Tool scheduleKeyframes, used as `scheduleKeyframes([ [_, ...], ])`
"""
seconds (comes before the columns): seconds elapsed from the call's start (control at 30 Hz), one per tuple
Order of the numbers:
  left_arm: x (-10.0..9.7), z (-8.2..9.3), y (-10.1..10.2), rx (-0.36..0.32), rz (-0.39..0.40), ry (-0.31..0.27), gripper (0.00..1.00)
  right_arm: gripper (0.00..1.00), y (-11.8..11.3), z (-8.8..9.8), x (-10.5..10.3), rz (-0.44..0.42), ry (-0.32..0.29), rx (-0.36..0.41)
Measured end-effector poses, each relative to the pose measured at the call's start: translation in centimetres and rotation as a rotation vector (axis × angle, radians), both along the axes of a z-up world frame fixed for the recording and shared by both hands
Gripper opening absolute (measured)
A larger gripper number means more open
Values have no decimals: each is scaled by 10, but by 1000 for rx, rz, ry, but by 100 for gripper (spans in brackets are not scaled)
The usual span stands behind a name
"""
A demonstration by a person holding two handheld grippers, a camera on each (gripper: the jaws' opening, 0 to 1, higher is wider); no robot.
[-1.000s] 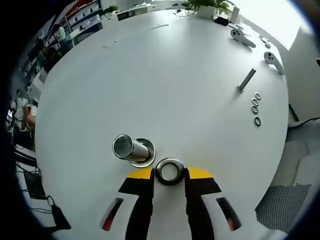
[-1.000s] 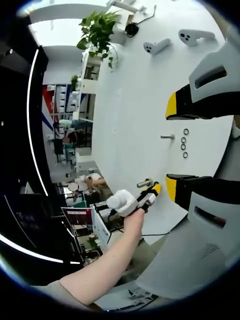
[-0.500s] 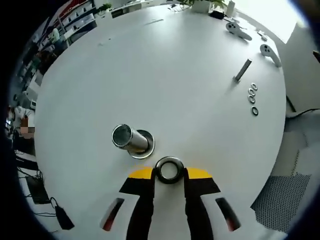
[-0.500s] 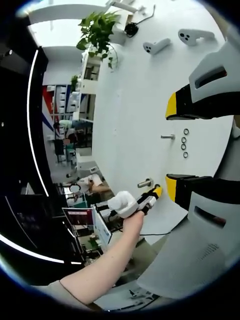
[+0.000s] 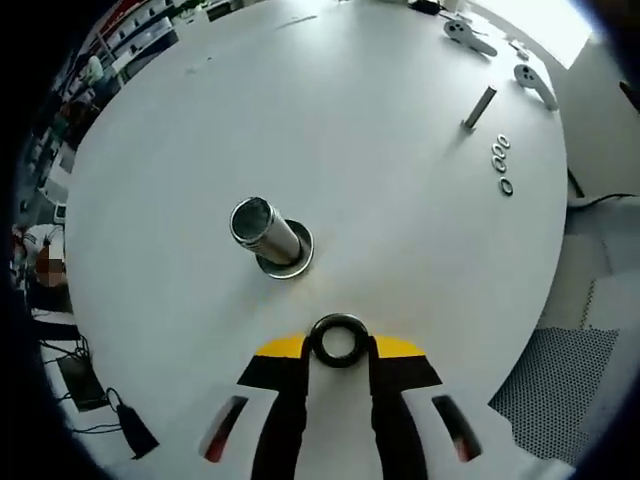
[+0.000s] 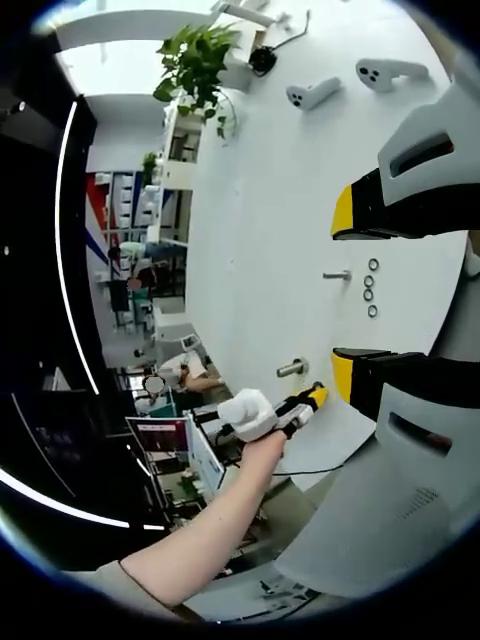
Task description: Place the washer onto the threaded stud by aligning its center hole with the stud, sliding it down to the base, and recovering from edge contact or off-axis alignment until the washer reaches the visible bottom stop.
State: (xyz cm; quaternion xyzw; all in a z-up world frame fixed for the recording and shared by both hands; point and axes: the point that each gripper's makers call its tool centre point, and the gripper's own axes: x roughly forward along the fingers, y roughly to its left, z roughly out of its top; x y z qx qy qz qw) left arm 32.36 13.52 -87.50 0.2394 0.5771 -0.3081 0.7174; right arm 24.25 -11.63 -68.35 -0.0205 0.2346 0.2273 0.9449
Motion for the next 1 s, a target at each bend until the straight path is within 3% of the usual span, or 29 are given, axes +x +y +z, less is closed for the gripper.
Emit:
scheduleKeyframes([
  [0.33,-1,-1,-2,38,19,22,23,45,-1,1,0,-5,-3,2],
  [0.6,-2,-2,-4,94,-16,53,21,45,-1,0,0,-7,-2,-1],
  [1.0,-1,-1,-2,68,-17,38,20,45,-2,0,0,-6,1,-7],
])
